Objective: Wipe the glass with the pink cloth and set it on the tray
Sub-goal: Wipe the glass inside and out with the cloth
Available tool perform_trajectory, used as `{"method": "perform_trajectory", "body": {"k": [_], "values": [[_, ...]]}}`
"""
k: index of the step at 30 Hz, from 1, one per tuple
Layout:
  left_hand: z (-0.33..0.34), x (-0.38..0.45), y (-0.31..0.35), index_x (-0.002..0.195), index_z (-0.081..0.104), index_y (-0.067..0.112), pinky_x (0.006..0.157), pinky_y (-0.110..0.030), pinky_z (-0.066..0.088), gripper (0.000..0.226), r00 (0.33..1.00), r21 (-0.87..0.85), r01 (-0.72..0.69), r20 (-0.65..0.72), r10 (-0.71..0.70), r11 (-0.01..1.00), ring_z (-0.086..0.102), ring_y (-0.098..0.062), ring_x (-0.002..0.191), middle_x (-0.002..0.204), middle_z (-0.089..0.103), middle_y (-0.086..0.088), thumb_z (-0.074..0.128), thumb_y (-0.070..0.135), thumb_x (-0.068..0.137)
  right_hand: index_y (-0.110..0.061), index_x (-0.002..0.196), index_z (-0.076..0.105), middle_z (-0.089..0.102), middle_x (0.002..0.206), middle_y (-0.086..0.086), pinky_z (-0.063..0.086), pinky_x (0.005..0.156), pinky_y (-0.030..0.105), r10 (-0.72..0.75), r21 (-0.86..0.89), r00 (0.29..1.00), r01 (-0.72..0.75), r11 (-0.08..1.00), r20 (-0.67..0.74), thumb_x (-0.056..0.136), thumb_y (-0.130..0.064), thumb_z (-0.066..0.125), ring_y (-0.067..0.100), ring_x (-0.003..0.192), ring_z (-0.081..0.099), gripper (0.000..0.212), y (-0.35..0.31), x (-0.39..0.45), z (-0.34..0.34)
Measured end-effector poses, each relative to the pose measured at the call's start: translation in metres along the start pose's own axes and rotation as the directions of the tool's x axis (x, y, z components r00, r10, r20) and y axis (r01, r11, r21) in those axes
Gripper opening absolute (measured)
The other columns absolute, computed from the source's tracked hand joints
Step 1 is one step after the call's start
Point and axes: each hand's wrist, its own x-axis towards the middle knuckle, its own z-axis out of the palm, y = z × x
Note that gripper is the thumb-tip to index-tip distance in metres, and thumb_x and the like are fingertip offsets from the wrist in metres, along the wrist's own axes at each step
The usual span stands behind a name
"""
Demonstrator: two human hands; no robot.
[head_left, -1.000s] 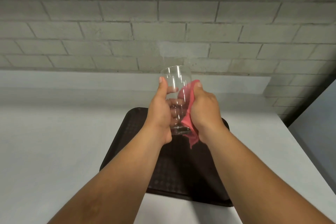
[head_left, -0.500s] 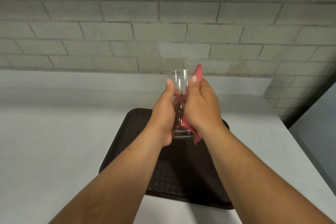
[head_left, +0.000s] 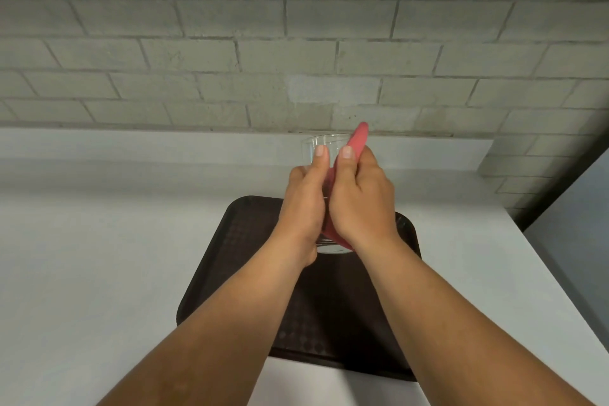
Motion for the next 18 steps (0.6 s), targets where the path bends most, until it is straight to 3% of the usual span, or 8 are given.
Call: {"method": "perform_trajectory", "body": {"k": [3,7,9,12,14,15,16,18], "values": [[0.003,-0.002,0.001,0.113,0.065,0.014,0.089,-0.048,0.066,0.075,0.999,-0.046,-0.010,-0.042,0.008,0.999,0.080,-0.025,0.101,0.108,0.078,-0.010,0.062,0.081,0.080,-0.035,0.100,0.061,0.061,0.083,-0.021,0.047,0.074,0.016,0.085,0.023,0.996,-0.086,0.996,0.028,0.104,-0.058,0.025,-0.010,0.079,0.063,0.043,0.002,0.007,-0.001],[-0.005,0.002,0.004,0.112,0.066,0.014,0.049,-0.030,0.060,0.066,0.998,-0.147,0.053,-0.027,-0.057,0.988,0.077,-0.016,0.056,0.067,0.078,0.001,0.055,0.077,0.094,-0.021,0.096,0.075,0.081,0.088,0.006,0.058,0.093,0.050,0.320,0.243,0.920,-0.372,0.896,0.227,0.105,-0.058,0.028,0.024,0.087,0.077,0.061,0.004,0.009,-0.012],[-0.009,0.005,0.011,0.117,0.067,0.013,0.041,-0.027,0.055,0.074,0.993,-0.203,0.104,-0.028,-0.112,0.974,0.074,-0.016,0.047,0.065,0.077,0.000,0.054,0.081,0.092,-0.022,0.097,0.076,0.082,0.087,0.003,0.059,0.092,0.051,0.299,0.249,0.917,-0.364,0.898,0.264,0.106,-0.054,0.029,0.020,0.084,0.078,0.057,0.008,0.000,-0.013],[-0.011,0.008,0.015,0.112,0.066,0.014,0.034,-0.024,0.050,0.072,0.980,-0.208,0.155,-0.088,-0.176,0.966,0.067,-0.010,0.038,0.080,0.076,-0.007,0.051,0.082,0.093,-0.027,0.138,0.060,0.071,0.125,-0.008,0.049,0.106,0.032,0.131,0.093,0.963,-0.156,0.983,0.237,0.108,-0.050,0.026,0.015,0.120,0.065,0.051,0.011,-0.021,-0.008],[-0.010,0.011,0.014,0.112,0.065,0.014,0.050,-0.033,0.063,0.071,0.983,-0.154,0.138,-0.097,-0.155,0.978,0.078,-0.013,0.059,0.102,0.078,-0.014,0.048,0.081,0.095,-0.024,0.161,0.030,0.050,0.154,-0.002,0.033,0.113,0.022,0.041,-0.079,0.968,-0.022,0.997,0.247,0.108,-0.046,0.028,0.019,0.145,0.044,0.057,0.009,-0.032,-0.003],[-0.009,0.010,0.015,0.116,0.064,0.012,0.073,-0.044,0.069,0.073,0.987,-0.150,0.119,-0.086,-0.133,0.982,0.083,-0.023,0.083,0.115,0.078,-0.019,0.048,0.080,0.096,-0.021,0.165,0.017,0.036,0.165,0.002,0.025,0.116,0.023,0.019,-0.153,0.967,0.021,0.988,0.256,0.107,-0.045,0.028,0.021,0.153,0.031,0.063,0.007,-0.035,-0.001],[-0.007,0.008,0.014,0.122,0.063,0.007,0.094,-0.053,0.064,0.077,0.992,-0.147,0.101,-0.065,-0.111,0.984,0.081,-0.033,0.104,0.124,0.077,-0.025,0.047,0.078,0.097,-0.018,0.165,0.007,0.022,0.172,0.003,0.020,0.120,0.027,0.000,-0.205,0.968,0.054,0.977,0.251,0.107,-0.045,0.028,0.023,0.158,0.019,0.067,0.004,-0.036,0.001],[-0.005,0.004,0.013,0.136,0.063,0.002,0.113,-0.057,0.053,0.083,0.997,-0.123,0.078,-0.005,-0.079,0.989,0.074,-0.040,0.121,0.132,0.074,-0.029,0.045,0.075,0.100,-0.013,0.165,0.002,0.013,0.174,0.007,0.020,0.127,0.040,-0.060,-0.240,0.977,0.109,0.965,0.203,0.107,-0.044,0.030,0.026,0.159,0.014,0.072,-0.005,-0.030,0.002]]}}
